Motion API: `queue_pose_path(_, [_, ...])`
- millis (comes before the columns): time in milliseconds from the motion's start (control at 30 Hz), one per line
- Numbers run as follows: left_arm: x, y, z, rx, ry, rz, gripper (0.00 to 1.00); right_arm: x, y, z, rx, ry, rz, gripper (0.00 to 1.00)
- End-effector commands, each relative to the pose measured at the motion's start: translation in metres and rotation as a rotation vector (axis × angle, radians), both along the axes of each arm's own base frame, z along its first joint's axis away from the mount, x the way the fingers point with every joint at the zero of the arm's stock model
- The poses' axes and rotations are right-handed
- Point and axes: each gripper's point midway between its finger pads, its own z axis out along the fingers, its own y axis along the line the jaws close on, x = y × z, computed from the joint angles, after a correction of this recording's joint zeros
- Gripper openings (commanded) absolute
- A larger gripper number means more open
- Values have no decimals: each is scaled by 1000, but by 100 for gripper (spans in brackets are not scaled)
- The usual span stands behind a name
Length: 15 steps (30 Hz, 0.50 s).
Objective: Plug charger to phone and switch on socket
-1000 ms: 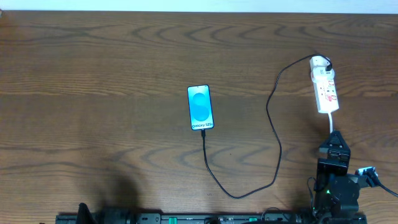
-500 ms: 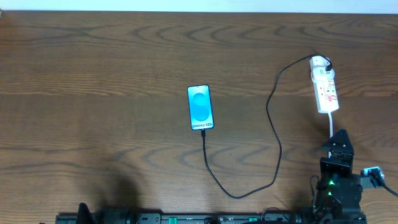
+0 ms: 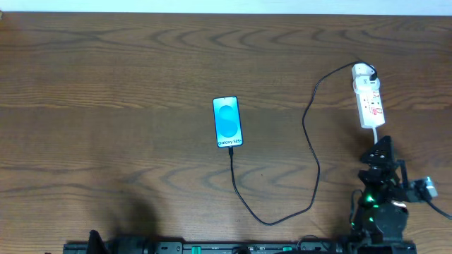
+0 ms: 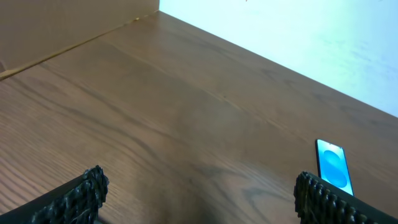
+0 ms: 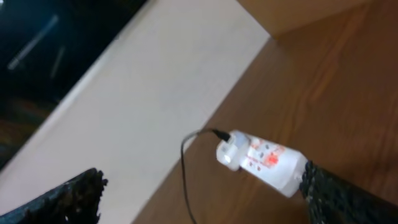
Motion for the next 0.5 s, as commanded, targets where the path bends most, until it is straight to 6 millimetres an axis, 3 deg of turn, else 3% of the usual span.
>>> queue_pose_path(0, [-3,1,3,0,-18,11,98,4,-2,-14,-57,8,-10,99])
queue_pose_path(233, [-3,1,3,0,-18,12,98,12,22,12,-363,23,115,99])
queue_pose_path(467, [-3,1,3,0,-18,12,98,12,28,15,-561,81,137,99])
